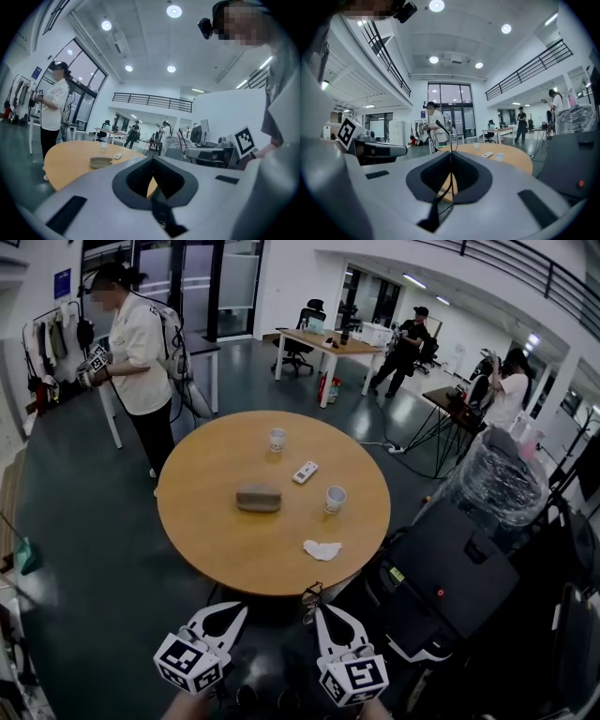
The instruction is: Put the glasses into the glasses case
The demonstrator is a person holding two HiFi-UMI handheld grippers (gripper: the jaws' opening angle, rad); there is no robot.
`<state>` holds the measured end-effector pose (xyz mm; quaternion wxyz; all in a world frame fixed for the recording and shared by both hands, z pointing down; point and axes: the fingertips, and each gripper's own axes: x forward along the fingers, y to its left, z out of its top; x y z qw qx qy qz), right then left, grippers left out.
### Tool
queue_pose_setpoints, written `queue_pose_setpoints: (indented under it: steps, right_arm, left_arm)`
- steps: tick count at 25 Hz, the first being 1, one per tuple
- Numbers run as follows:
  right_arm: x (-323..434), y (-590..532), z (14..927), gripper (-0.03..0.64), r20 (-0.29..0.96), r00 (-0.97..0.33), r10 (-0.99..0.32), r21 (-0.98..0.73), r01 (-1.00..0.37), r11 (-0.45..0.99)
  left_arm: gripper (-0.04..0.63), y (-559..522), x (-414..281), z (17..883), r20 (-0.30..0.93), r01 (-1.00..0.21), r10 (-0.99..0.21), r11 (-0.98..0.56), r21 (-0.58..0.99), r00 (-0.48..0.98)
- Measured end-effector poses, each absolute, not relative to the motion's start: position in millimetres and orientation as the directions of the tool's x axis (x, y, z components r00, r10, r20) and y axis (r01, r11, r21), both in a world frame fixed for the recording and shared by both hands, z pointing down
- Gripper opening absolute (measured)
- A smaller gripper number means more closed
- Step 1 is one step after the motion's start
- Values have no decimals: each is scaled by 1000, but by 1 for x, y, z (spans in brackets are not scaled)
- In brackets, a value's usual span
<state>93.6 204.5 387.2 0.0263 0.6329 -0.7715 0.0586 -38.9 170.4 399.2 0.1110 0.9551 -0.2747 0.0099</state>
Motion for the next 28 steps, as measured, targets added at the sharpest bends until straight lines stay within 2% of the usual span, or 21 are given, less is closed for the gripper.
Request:
queue_pose_setpoints:
  steps: [18, 28]
  right_arm:
    - [56, 153, 392, -6, 113, -188, -976, -62, -981, 182]
    - [84, 88, 419, -6, 137, -236, -962, -102, -969, 223]
  left_arm:
    - [6, 121, -94, 415, 85, -576, -574, -784, 231, 814]
    - [6, 71, -77, 437, 140, -640, -626, -734, 228, 767]
